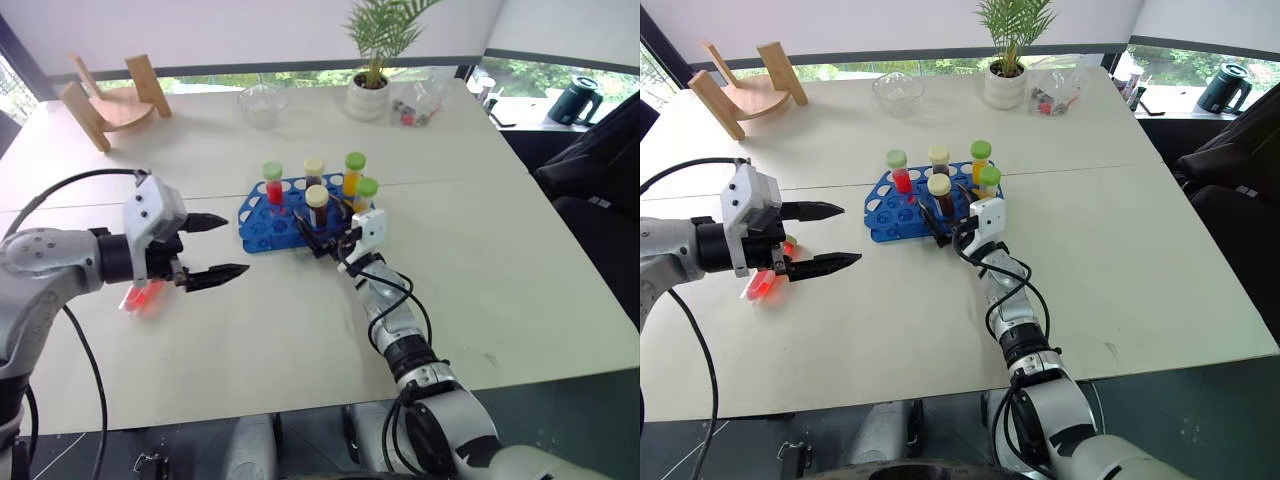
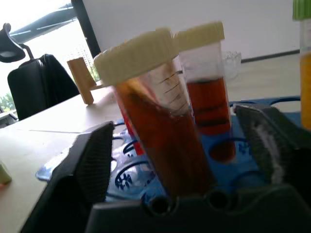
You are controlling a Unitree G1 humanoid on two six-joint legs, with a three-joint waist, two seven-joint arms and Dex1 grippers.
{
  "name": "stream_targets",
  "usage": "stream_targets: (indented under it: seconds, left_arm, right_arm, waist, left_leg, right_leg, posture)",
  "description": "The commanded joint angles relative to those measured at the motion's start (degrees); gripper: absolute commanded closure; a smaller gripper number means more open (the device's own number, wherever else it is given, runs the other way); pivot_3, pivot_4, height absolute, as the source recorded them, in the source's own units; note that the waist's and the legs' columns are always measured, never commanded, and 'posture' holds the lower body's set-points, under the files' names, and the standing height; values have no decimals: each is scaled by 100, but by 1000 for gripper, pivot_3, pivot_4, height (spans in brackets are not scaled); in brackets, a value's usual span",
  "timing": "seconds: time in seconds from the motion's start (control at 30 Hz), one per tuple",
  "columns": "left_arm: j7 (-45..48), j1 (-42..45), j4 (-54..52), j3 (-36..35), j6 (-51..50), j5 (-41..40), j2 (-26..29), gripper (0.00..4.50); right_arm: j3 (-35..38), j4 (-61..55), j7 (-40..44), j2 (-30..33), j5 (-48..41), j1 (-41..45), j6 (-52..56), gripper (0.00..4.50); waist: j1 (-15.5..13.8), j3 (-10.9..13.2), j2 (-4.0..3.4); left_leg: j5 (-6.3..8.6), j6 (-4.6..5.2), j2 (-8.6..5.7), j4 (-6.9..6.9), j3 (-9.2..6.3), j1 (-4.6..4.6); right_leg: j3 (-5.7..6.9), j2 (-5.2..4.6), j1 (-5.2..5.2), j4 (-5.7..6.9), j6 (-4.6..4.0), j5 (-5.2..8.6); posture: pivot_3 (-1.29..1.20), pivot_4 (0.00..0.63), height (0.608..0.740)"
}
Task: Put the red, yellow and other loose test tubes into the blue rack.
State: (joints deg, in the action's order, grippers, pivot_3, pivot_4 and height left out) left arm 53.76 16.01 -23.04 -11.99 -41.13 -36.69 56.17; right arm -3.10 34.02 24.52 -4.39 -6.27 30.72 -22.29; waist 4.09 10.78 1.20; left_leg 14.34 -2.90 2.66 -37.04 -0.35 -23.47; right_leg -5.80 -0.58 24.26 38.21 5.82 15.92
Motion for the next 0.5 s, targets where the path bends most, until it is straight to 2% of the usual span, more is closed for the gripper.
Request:
stream_targets:
  seconds: [0.03, 0.13, 0.27, 0.37, 0.5]
  left_arm:
    - [-323, 131, 196, 25, -48, 300, 32, 0]
    - [-632, 390, 519, 219, -247, 592, 58, 0]
    - [-680, 1057, 1135, 774, -1332, 818, 489, 0]
    - [-559, 1520, 1609, 1282, -1757, 1081, 729, 0]
    - [-522, 2305, 2514, 2013, -2296, 1551, 726, 0]
  right_arm:
    - [-197, -1583, 121, 316, -30, -453, 939, 78]
    - [-431, -3167, 583, 912, -341, -1002, 2256, 78]
    - [-482, -5204, 1906, 2522, -1405, -1263, 4076, 78]
    - [-377, -5572, 2418, 3242, -1727, -1001, 4479, 78]
    - [-217, -5613, 3043, 3892, -1963, -469, 4658, 78]
  waist:
    - [-20, 0, 0]
    - [-40, 0, 1]
    - [-22, 1, 2]
    - [5, 0, 3]
    - [-19, 2, 3]
  left_leg:
    - [0, 0, 0, -1, 0, 0]
    - [0, 0, -4, -6, -2, -2]
    - [0, 1, -5, -12, -3, -1]
    - [1, 3, -2, -7, -2, 7]
    - [1, 5, 2, -4, -5, 7]
  right_leg:
    - [0, -1, 0, 0, 0, 0]
    - [0, -3, -4, 0, 1, 0]
    - [1, 0, -6, 0, 2, 1]
    - [0, 5, -7, -1, 2, 2]
    - [0, 15, -6, 0, 0, 3]
  posture:
    - [0, 150, 740]
    - [0, 150, 740]
    - [0, 150, 740]
    - [0, 150, 740]
    - [0, 150, 740]
